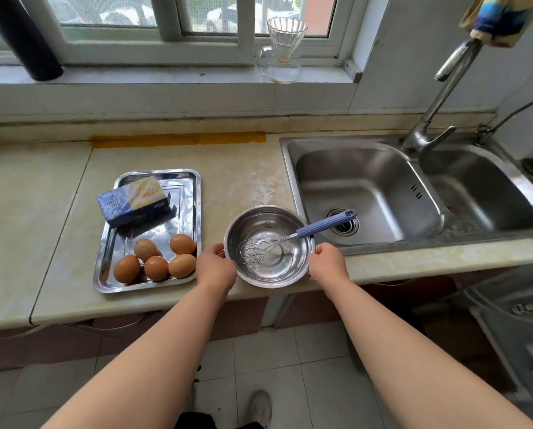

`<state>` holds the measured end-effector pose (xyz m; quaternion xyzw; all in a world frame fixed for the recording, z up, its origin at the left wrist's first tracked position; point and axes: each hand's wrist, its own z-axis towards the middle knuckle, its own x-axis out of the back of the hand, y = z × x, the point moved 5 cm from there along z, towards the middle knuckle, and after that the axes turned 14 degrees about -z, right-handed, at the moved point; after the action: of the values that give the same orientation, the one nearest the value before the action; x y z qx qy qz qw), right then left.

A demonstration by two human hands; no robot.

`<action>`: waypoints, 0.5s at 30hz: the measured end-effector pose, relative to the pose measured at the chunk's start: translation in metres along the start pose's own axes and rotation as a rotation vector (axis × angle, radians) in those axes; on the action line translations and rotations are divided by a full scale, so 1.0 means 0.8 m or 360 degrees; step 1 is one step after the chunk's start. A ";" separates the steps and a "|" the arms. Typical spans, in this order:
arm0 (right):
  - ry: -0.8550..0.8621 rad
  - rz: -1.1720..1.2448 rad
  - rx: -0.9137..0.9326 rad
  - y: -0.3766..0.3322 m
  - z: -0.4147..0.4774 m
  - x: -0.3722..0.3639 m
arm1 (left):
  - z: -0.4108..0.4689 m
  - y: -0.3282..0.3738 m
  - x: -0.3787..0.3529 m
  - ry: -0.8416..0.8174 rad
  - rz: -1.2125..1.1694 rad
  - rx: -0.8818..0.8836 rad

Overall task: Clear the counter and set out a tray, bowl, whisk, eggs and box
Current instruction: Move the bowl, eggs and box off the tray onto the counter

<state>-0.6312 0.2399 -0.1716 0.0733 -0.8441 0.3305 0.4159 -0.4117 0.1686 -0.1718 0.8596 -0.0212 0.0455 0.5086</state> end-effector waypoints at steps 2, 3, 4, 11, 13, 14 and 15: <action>0.0005 -0.0057 0.0011 0.002 0.002 -0.001 | 0.000 0.000 0.001 0.0003 0.0045 0.0005; 0.0000 -0.0103 0.0015 0.003 0.001 0.001 | -0.001 -0.001 0.002 0.0004 0.0068 0.0010; 0.0004 -0.0164 0.0009 0.003 -0.001 0.005 | -0.002 -0.001 0.002 0.0008 0.0090 0.0012; 0.0248 -0.0368 0.0040 -0.019 -0.018 0.040 | -0.010 0.013 0.007 0.0068 0.0084 -0.0020; 0.0264 -0.0367 0.0151 -0.040 -0.024 0.040 | -0.012 0.023 0.015 0.0093 0.0041 -0.0036; 0.0249 -0.0361 0.0202 -0.051 -0.027 0.037 | -0.013 0.029 0.021 0.0108 0.0024 -0.0056; 0.0230 -0.0351 0.0261 -0.065 -0.031 0.032 | -0.014 0.035 0.030 0.0135 0.0012 -0.0082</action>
<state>-0.6108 0.2189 -0.1159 0.1753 -0.7690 0.3550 0.5019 -0.3904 0.1648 -0.1396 0.8434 -0.0040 0.0833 0.5307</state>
